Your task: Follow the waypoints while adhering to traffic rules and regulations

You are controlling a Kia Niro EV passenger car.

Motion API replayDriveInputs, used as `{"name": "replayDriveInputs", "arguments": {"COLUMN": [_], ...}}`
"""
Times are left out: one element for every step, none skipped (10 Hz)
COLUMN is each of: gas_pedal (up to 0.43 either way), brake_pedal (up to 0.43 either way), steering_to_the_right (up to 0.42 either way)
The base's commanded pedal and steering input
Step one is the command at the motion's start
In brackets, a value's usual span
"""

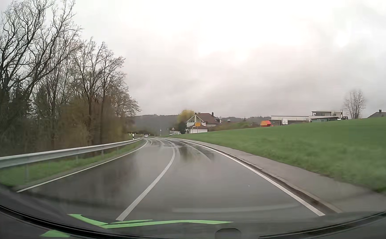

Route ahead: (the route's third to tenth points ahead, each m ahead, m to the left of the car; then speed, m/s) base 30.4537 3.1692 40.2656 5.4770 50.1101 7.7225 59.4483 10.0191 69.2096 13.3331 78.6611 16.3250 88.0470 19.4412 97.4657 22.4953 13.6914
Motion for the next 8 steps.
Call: {"name": "replayDriveInputs", "arguments": {"gas_pedal": [0.000,0.000,0.000,0.000,0.000,0.000,0.000,0.000], "brake_pedal": [0.000,0.000,0.000,0.000,0.000,0.000,0.000,0.000], "steering_to_the_right": [-0.028,-0.027,-0.024,-0.021,-0.021,-0.021,-0.021,-0.023]}}
